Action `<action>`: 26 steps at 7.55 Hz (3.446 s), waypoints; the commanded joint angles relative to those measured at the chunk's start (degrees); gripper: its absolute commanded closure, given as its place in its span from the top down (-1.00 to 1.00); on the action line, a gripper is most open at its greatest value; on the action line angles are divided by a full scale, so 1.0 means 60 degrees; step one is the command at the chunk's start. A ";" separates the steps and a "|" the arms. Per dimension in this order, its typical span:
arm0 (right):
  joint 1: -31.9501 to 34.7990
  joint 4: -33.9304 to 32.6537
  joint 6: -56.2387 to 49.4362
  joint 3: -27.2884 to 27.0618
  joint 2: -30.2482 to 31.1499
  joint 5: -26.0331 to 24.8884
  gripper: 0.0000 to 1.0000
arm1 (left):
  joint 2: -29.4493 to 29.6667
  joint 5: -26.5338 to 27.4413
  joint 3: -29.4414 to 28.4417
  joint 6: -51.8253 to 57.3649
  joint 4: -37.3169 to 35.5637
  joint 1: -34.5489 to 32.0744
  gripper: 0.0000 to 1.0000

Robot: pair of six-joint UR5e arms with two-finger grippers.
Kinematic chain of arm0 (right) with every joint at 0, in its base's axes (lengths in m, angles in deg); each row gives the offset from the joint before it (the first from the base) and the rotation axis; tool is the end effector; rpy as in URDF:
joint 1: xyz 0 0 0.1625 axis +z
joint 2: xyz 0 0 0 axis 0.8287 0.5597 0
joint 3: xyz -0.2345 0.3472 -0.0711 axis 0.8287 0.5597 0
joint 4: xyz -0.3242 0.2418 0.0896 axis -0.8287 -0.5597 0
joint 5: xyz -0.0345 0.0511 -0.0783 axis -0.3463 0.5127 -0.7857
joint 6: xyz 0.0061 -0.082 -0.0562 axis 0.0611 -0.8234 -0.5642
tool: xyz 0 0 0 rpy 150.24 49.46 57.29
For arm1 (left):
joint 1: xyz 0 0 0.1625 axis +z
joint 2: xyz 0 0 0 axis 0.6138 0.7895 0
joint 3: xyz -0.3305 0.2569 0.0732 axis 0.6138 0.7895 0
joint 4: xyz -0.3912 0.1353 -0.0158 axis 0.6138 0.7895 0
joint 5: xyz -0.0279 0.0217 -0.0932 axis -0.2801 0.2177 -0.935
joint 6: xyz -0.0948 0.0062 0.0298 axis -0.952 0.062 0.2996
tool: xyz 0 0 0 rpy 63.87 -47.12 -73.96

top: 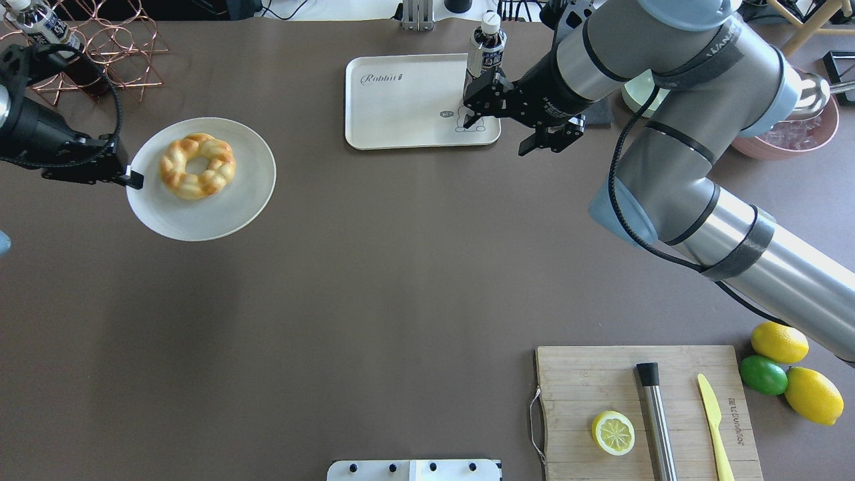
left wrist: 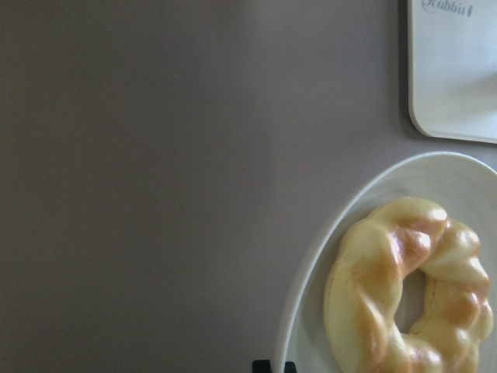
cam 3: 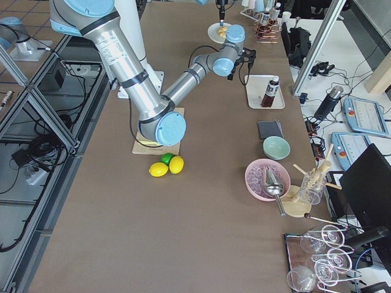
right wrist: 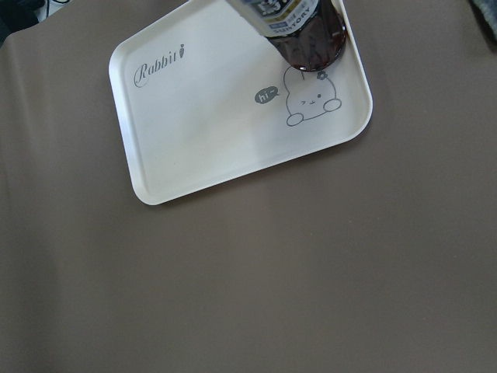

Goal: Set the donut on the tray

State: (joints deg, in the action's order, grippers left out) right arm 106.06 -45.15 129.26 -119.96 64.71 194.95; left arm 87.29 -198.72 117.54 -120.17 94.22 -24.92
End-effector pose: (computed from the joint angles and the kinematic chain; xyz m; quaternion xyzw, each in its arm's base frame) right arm -0.3627 -0.5435 0.1968 -0.0071 -0.5632 0.1163 0.8181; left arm 0.1917 -0.4949 0.3980 0.0125 0.5452 -0.0458 0.8369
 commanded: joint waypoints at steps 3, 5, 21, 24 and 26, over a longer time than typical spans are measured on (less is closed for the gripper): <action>0.2515 -0.0010 -0.4706 0.0428 0.2442 0.2008 1.00 | -0.0470 -0.0436 -0.0119 0.0245 -0.0011 -0.0508 -1.00; 0.3264 -0.0039 -0.6556 0.0340 0.3806 0.2202 1.00 | -0.0149 -0.0392 -0.0541 0.0229 -0.0012 -0.0493 -1.00; 0.6182 -0.2837 -1.4503 0.1819 0.6038 0.0386 1.00 | 0.6836 0.5464 -0.6850 -0.6640 0.1966 0.2948 -1.00; 0.6329 -0.2808 -1.4503 0.1717 0.6214 0.0532 1.00 | 0.7367 0.6035 -0.7939 -0.8259 0.2314 0.2964 -1.00; 0.6402 -0.2778 -1.4503 0.1673 0.6258 0.0547 1.00 | 0.7412 0.6374 -0.8322 -0.8983 0.2858 0.3124 -1.00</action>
State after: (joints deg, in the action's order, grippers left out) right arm 144.04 -61.92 42.24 -109.64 102.06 198.05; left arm 131.23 -162.61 69.71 -169.83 108.99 -7.02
